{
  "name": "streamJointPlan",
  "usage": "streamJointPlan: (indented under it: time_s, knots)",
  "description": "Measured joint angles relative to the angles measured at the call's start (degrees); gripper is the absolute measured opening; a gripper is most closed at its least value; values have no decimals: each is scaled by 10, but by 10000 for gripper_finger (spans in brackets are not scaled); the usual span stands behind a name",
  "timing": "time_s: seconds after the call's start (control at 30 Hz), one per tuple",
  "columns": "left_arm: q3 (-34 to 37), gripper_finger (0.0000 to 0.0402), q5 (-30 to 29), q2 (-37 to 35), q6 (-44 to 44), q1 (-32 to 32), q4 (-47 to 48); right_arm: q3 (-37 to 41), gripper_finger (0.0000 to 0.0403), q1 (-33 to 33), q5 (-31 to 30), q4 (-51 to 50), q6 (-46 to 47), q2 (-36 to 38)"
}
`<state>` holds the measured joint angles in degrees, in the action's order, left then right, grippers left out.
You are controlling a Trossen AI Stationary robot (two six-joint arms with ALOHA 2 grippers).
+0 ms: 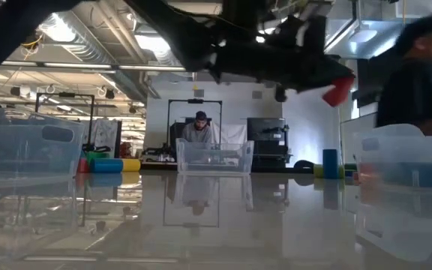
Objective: Sort blocks by size
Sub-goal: Put the red arch block into the bottom right transparent bin, then put the brown arch block into the bottom right transparent bin
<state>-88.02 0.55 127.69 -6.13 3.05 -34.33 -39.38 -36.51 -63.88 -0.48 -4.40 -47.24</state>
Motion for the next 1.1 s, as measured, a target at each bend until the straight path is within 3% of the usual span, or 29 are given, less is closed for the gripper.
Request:
streamJointPlan:
  time_s: [0.2,0.4,0.63,0.87,1.1]
  knots:
    - [-109,56,9,78,18,0,62,0,215,2,0,-5,-2,0]
    - [-163,56,9,130,18,-1,84,0,215,2,0,-11,-3,0]
    - [-167,61,9,144,2,-2,83,0,215,2,0,-21,2,0]
    - [-167,127,8,144,15,-2,89,0,215,2,0,-32,14,0]
    - [-167,163,8,87,91,-8,213,0,215,2,0,-32,14,0]
